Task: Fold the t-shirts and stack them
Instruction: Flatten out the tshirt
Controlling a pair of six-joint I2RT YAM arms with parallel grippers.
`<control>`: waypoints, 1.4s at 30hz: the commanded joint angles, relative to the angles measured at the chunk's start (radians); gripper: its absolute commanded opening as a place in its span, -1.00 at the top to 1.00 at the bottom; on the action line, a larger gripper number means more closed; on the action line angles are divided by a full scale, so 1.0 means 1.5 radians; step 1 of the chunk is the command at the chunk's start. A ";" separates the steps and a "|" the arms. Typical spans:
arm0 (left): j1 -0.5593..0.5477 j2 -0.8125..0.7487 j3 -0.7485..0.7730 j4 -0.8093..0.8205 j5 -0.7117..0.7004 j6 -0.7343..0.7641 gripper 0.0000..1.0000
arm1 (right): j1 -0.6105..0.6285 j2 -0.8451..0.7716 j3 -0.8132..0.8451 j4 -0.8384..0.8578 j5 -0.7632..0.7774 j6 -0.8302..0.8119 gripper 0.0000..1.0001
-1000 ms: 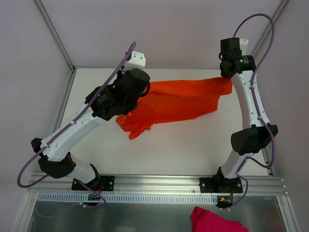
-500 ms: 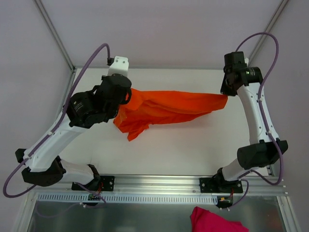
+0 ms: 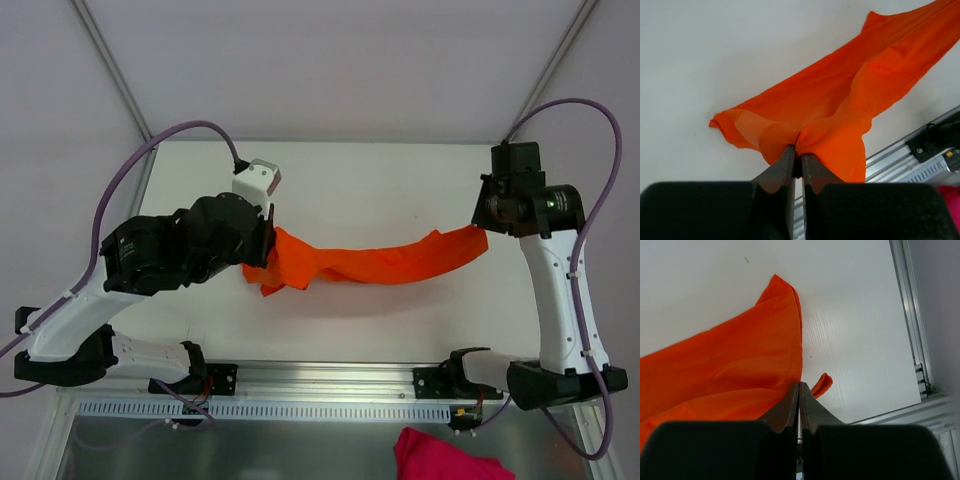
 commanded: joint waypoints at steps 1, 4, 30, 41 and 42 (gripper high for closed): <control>-0.025 -0.027 0.067 0.007 0.076 -0.007 1.00 | 0.004 -0.047 0.024 -0.008 0.009 -0.022 0.98; -0.040 -0.029 0.107 0.029 0.113 0.027 1.00 | 0.005 -0.088 -0.010 0.049 0.016 -0.023 0.98; -0.040 -0.073 0.231 0.084 0.397 0.104 1.00 | 0.004 -0.258 0.101 0.253 0.006 -0.088 0.98; -0.034 0.003 0.175 -0.080 0.057 -0.004 1.00 | 0.005 -0.154 0.130 0.137 -0.098 -0.052 0.98; -0.032 0.015 0.175 -0.096 0.040 -0.021 1.00 | 0.004 -0.144 0.130 0.123 -0.108 -0.040 0.98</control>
